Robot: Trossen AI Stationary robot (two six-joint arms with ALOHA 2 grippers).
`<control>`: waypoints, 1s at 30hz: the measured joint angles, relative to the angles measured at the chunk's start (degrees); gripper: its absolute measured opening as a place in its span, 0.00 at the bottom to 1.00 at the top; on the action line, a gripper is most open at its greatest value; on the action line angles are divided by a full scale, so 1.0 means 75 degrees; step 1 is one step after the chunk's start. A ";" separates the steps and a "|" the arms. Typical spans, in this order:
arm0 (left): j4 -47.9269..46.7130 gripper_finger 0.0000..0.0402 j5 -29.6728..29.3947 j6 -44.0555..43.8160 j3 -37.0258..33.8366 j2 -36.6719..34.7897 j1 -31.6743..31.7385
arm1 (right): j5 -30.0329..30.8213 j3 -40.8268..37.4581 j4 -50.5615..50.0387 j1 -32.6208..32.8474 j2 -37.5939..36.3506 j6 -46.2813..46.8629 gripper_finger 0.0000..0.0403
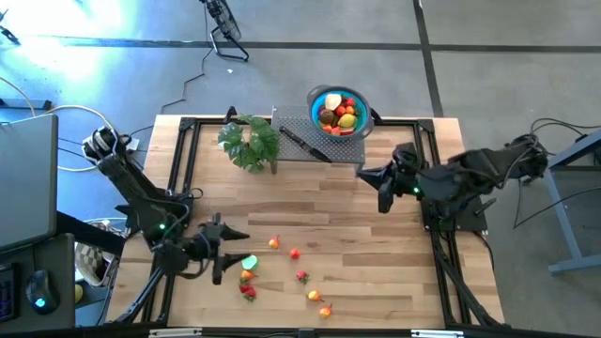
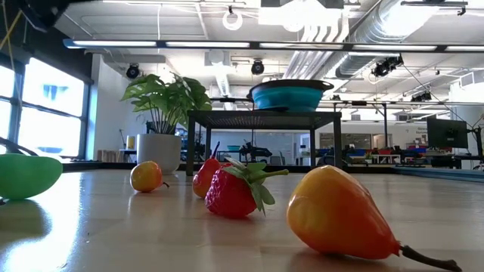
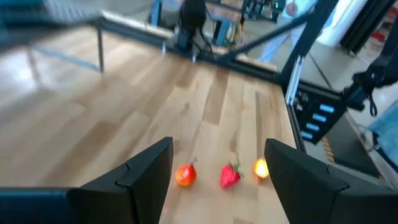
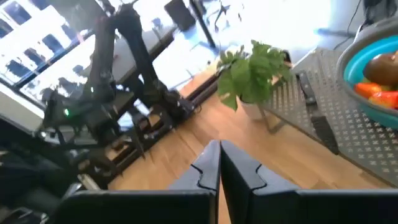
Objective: Pick & Place Fruit
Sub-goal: Put the yellow pear in the blue bowl on the shelf
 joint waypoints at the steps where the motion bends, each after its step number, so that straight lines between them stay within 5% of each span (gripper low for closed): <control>1: 0.0002 0.62 0.0241 -0.0153 0.0000 0.0125 0.0119 | 0.0332 0.0000 0.0005 0.0202 0.0003 0.0018 0.01; 6: 0.0135 0.62 0.1510 -0.0450 0.0006 0.0604 0.0856 | 0.1655 0.0000 -0.0097 0.1029 0.0004 -0.0361 0.01; 30: 0.2155 0.62 0.2705 0.0620 0.0006 0.2983 0.2533 | 0.1048 0.0000 -0.0922 0.0968 -0.0261 -0.1199 0.01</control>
